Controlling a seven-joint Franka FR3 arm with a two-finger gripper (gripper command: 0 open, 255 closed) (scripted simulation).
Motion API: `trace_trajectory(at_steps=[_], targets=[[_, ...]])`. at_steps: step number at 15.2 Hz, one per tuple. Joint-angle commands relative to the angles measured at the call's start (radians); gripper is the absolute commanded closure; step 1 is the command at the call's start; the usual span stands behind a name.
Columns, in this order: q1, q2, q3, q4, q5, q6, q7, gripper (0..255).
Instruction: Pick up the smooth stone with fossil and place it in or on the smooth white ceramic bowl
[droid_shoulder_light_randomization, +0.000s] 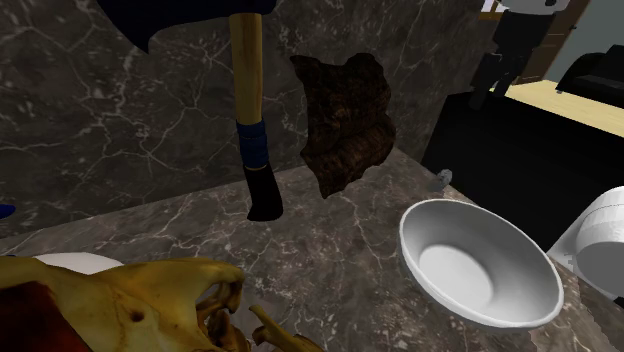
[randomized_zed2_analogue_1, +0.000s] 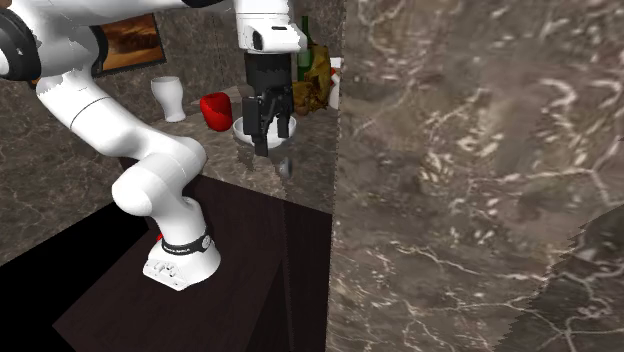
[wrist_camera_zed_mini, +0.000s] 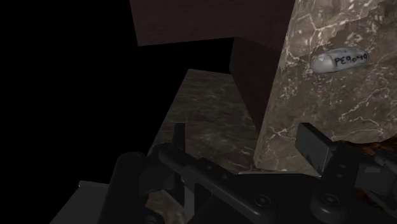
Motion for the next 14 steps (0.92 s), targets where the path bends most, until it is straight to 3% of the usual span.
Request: trace_trajectory(at_steps=[1, 14], targets=[[0.000, 0.000, 0.000, 0.000, 0.000, 0.000, 0.000, 0], [0.090, 0.004, 0.229, -0.194, 0.240, 0.120, 0.289, 0]])
